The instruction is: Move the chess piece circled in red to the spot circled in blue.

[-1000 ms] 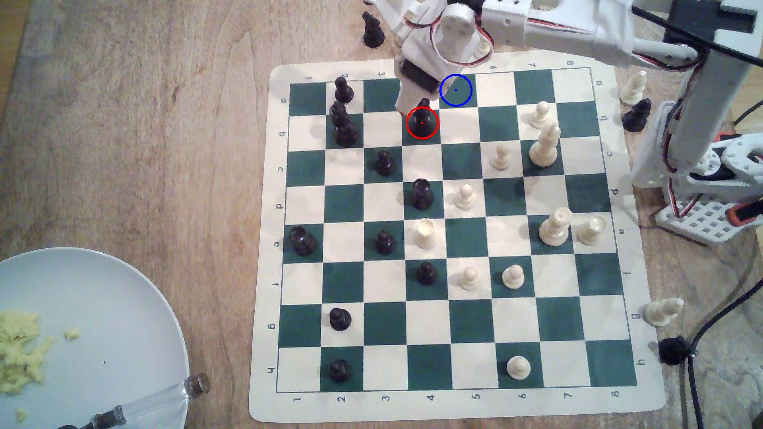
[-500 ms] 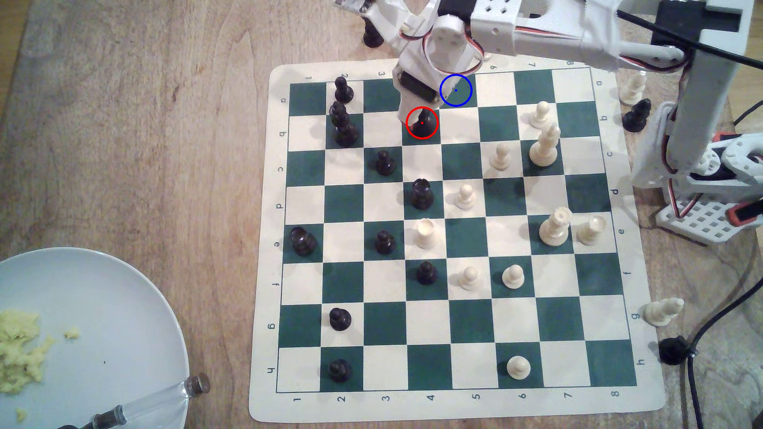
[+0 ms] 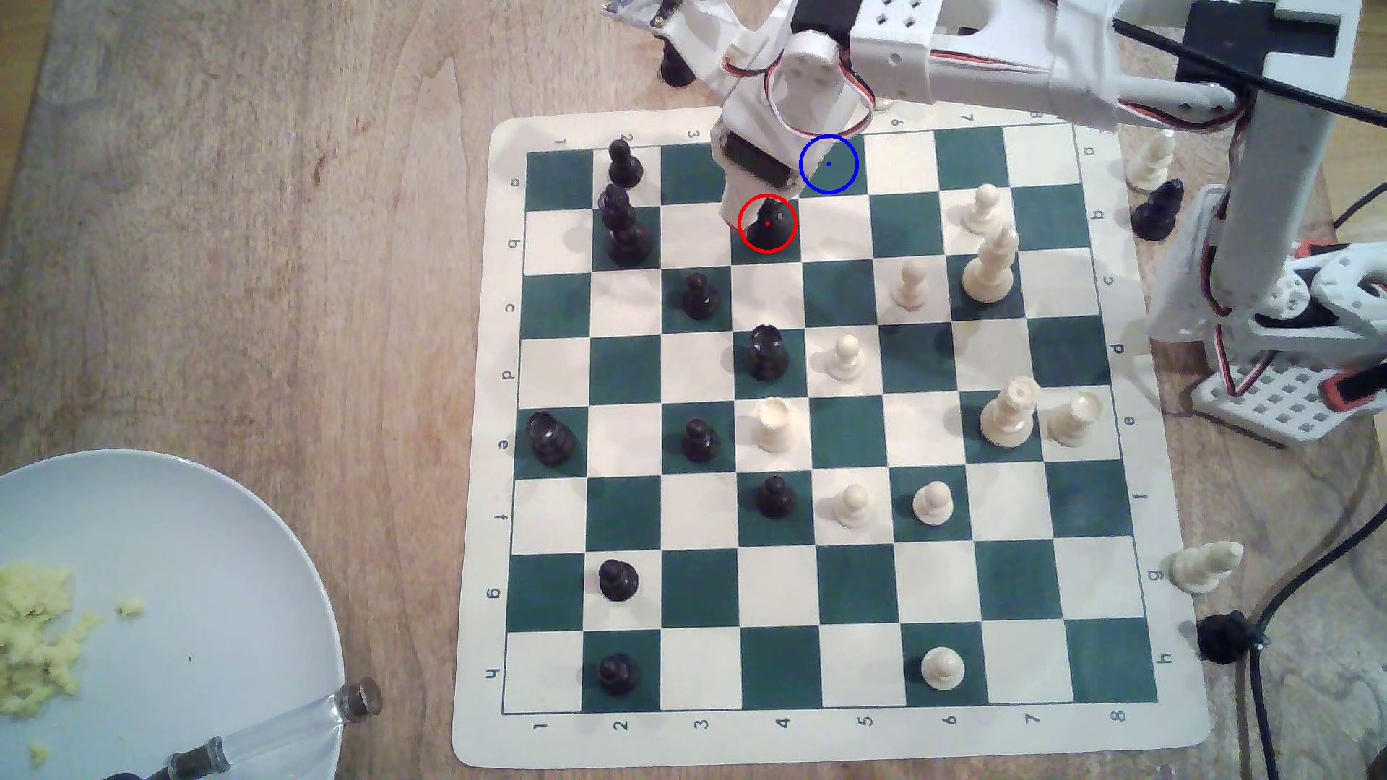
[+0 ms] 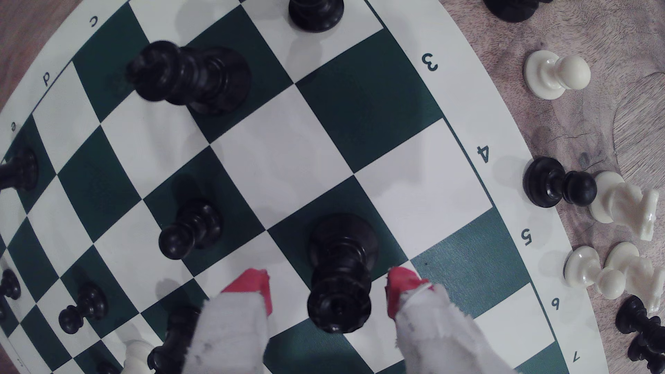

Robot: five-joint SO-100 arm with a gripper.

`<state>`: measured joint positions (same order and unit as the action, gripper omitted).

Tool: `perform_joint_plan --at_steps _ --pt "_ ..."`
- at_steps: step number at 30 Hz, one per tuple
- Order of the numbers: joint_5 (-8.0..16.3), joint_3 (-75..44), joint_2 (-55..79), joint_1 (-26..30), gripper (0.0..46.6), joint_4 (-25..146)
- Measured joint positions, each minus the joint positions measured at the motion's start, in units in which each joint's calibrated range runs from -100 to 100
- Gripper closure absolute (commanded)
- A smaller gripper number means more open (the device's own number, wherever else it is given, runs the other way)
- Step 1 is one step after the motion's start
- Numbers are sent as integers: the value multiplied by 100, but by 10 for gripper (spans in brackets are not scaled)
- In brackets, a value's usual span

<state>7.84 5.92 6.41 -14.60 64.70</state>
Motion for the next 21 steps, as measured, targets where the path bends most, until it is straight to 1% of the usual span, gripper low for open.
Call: perform_joint_plan --at_steps 21 --pt "0 0 142 66 302 0"
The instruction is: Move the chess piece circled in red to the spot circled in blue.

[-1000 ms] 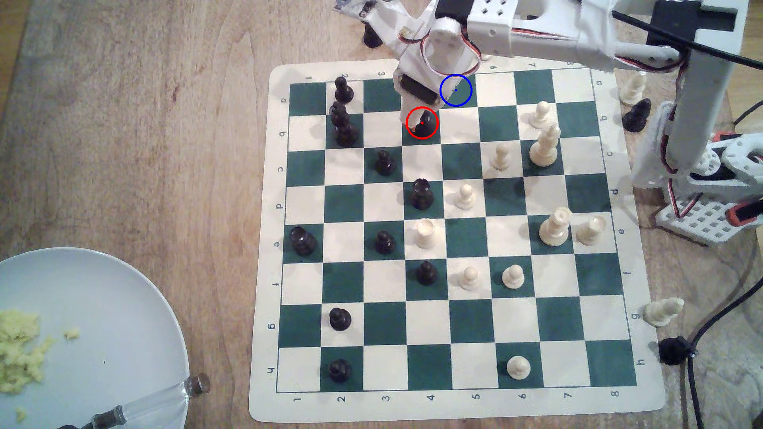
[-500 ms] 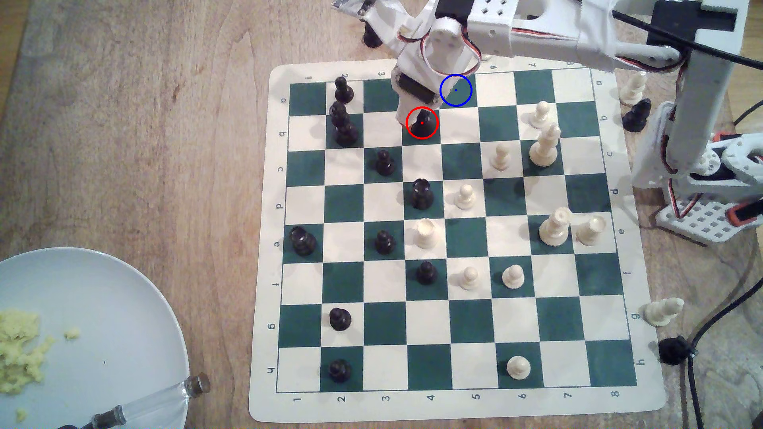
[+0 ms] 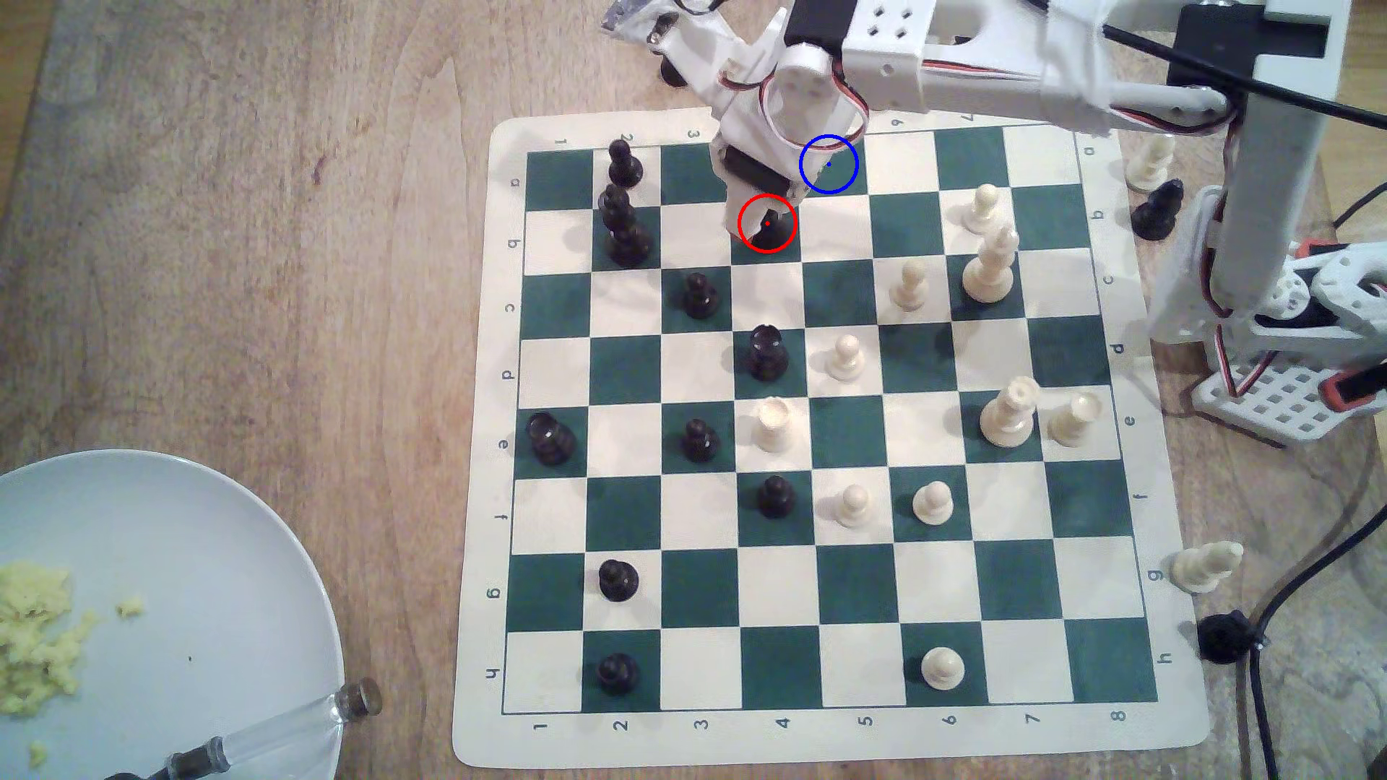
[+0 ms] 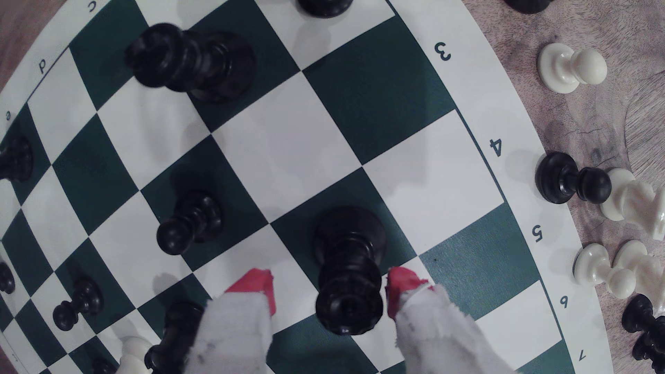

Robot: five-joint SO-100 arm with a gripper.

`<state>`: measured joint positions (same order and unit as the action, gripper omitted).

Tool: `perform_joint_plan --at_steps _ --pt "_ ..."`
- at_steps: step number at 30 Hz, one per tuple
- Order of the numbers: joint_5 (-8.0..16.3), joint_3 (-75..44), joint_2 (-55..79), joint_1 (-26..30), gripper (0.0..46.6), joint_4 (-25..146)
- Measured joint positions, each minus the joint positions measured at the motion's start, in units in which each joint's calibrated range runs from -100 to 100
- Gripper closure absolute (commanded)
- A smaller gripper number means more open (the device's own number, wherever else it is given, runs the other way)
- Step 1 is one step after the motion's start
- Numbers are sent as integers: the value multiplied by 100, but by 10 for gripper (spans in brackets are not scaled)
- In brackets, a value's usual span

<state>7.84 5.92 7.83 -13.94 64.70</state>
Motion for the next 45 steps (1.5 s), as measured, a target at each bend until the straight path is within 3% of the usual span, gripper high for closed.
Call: perform_joint_plan --at_steps 13,34,45 --pt "-5 0 0 44 317 0" --pt "-59 0 0 44 396 32" --pt "-59 0 0 52 405 32"
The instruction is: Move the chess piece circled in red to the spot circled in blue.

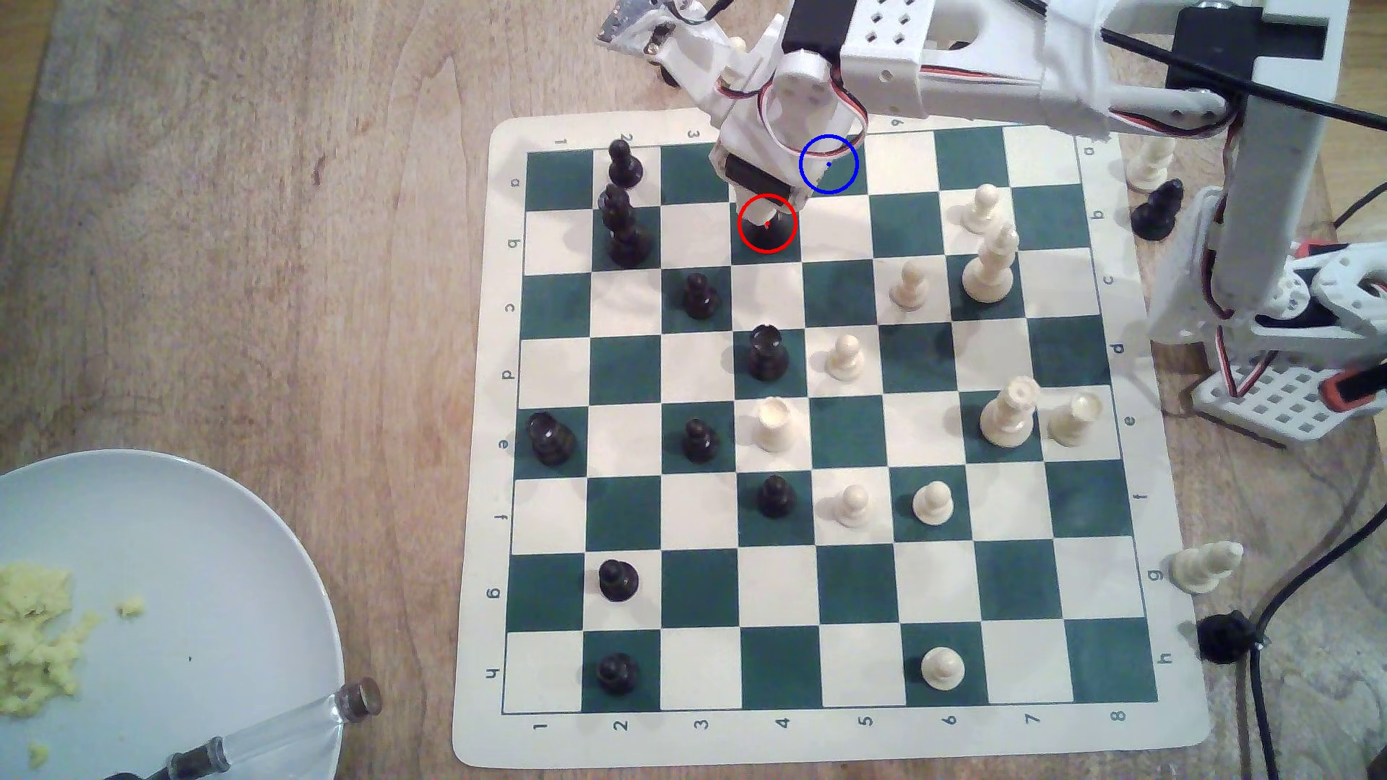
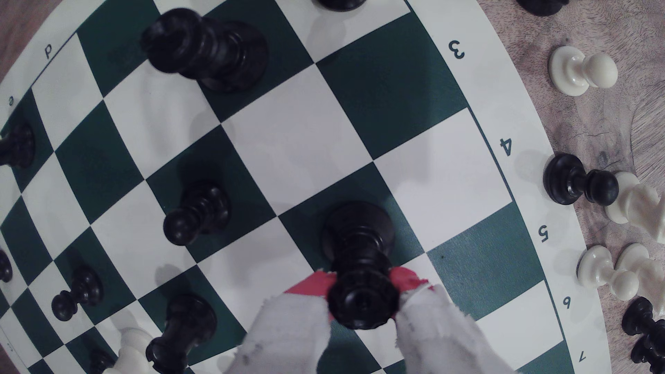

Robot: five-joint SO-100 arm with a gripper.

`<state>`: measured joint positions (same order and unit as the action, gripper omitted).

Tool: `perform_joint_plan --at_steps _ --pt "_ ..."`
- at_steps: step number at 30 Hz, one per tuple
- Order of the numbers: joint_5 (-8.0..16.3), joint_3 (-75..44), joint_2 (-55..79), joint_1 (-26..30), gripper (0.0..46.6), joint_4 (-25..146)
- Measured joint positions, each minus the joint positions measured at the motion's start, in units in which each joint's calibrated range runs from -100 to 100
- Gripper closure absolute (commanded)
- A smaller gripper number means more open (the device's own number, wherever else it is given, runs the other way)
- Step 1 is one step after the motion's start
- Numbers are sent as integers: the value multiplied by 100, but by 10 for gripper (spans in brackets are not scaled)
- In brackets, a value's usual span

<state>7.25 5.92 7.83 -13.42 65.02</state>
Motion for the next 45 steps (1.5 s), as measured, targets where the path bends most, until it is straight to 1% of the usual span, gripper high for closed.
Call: perform_joint_plan --at_steps 12,26,29,32,37,45 --pt "0 0 -42 7 407 135" --pt "-29 9 -989 0 403 637" --pt "-29 190 -1324 0 404 637" --pt "-44 371 -1500 -147 406 637" --pt "-156 669 -1584 -347 406 637" --pt "-269 804 -1584 -678 406 606"
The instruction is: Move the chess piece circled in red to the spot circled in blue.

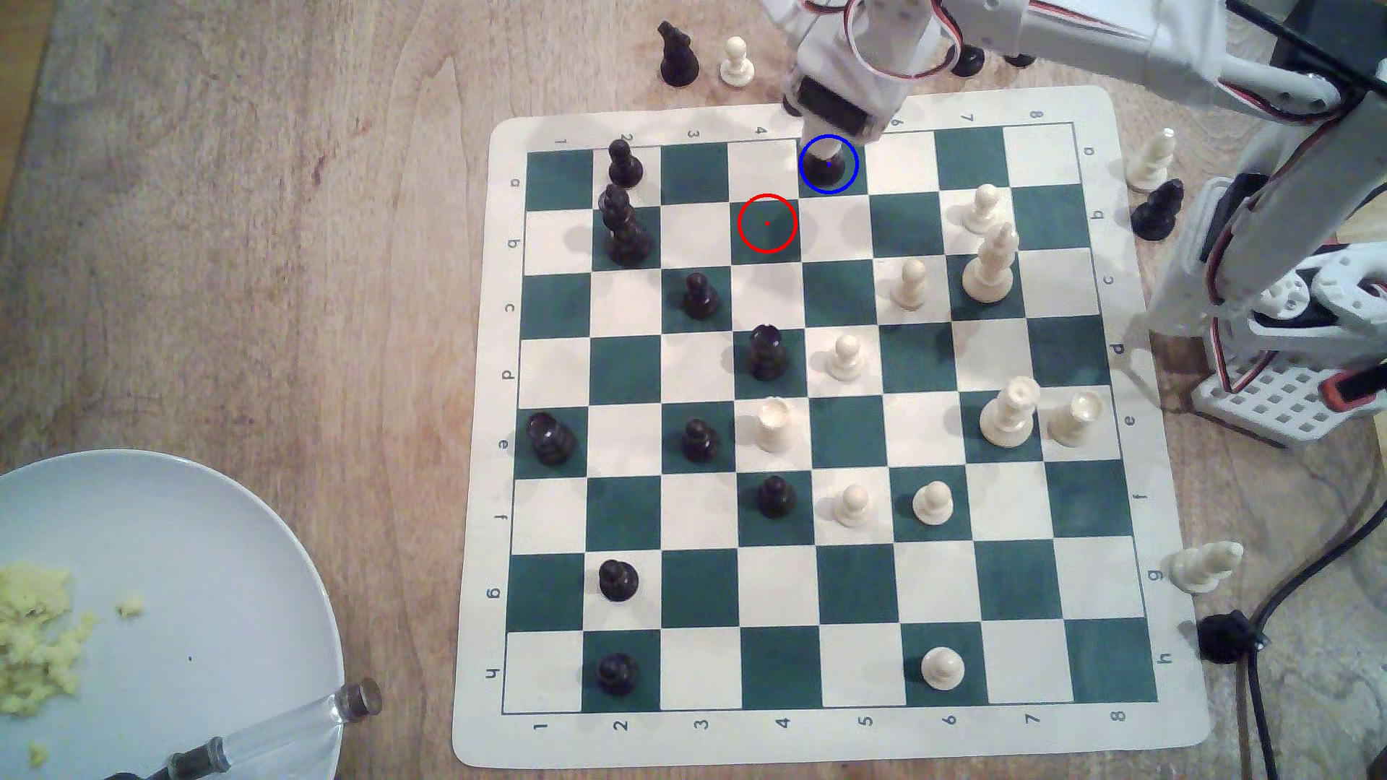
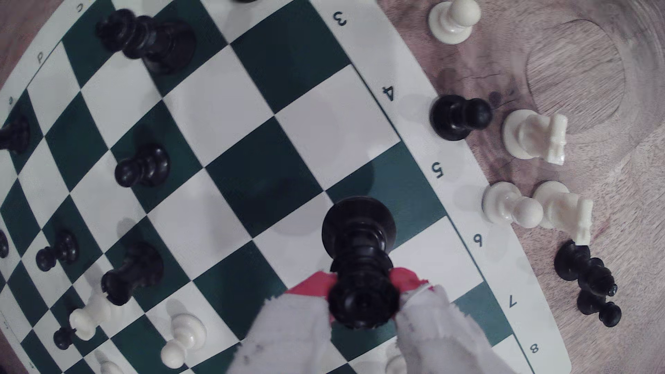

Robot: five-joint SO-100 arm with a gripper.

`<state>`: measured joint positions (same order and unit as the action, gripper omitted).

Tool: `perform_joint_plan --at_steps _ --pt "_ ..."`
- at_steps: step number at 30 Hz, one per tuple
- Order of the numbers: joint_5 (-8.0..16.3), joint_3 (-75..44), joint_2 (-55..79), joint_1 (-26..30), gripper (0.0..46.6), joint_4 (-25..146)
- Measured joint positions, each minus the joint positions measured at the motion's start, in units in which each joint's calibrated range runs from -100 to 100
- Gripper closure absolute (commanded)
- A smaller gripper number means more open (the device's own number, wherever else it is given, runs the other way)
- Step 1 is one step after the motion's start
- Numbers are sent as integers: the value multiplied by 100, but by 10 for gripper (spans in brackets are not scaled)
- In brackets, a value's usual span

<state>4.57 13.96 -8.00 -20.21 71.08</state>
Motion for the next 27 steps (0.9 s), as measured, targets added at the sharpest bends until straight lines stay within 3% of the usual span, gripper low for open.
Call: perform_joint_plan --at_steps 10,24,27 --pt "-73 624 159 -324 406 -701" --pt "-73 633 570 -332 403 -964" --pt "-73 633 578 -332 348 -972"
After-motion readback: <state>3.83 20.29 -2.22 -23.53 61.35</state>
